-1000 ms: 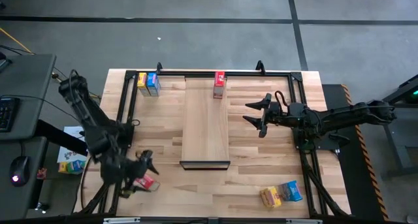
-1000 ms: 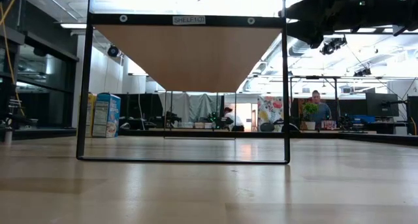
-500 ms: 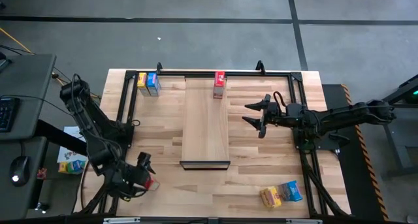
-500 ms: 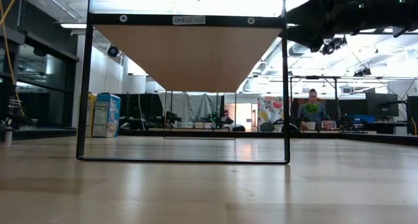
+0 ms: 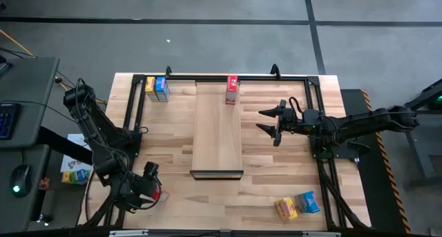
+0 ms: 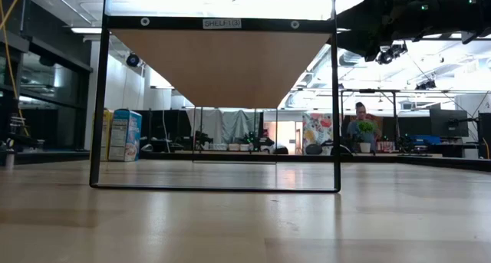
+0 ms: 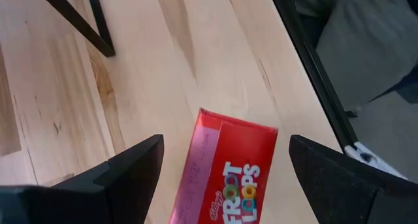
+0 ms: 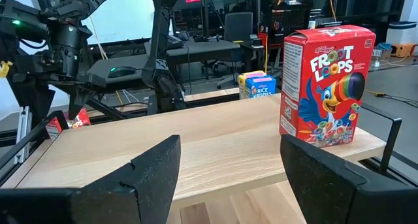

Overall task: Stack cereal on shelf
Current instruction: Put the red cereal box on the shelf aligned with the other red cereal box

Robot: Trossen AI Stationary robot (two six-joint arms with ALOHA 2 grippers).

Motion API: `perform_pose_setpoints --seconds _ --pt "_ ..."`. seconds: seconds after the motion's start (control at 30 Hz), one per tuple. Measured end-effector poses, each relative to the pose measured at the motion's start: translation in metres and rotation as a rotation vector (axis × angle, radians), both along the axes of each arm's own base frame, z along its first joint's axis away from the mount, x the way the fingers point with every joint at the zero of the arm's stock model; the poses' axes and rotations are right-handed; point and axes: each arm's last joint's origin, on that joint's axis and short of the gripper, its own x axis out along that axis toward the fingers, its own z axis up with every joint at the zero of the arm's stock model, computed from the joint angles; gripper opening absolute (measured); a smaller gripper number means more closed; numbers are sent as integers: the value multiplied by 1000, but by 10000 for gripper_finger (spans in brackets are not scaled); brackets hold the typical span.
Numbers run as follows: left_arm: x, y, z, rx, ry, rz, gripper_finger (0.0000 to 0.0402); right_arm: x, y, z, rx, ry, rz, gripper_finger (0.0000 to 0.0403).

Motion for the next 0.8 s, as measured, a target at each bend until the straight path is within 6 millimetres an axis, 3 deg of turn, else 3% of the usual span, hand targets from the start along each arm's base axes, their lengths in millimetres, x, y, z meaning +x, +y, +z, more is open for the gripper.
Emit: perform_pose_setpoints --seconds 0.8 --pt "10 -18 -46 170 178 -93 319 0 0 -2 17 19 -1 256"
